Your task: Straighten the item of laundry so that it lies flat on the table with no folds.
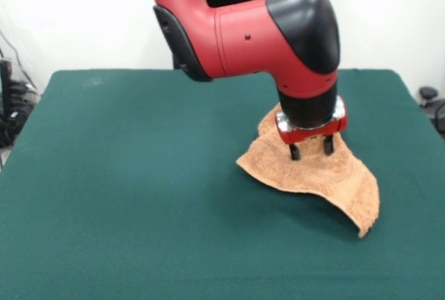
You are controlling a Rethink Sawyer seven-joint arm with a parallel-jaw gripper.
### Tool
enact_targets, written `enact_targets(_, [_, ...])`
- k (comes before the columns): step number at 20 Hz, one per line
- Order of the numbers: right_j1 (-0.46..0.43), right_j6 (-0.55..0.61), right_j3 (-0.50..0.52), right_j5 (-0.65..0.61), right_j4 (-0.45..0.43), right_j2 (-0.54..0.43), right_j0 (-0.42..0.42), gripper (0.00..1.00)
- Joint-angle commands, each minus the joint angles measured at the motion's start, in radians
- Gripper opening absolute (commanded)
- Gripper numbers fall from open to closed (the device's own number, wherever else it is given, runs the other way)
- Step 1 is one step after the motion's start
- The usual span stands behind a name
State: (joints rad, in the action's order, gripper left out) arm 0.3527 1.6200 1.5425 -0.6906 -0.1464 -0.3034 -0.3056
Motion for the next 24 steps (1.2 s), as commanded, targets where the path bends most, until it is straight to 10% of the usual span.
enact_targets(1, [-0.168, -0.034, -0.121, 0.331, -0.256, 0.114, -0.092, 1.00])
enact_targets(24, [0.038, 0.000, 0.090, 0.167, -0.368, 0.104, -0.181, 1.00])
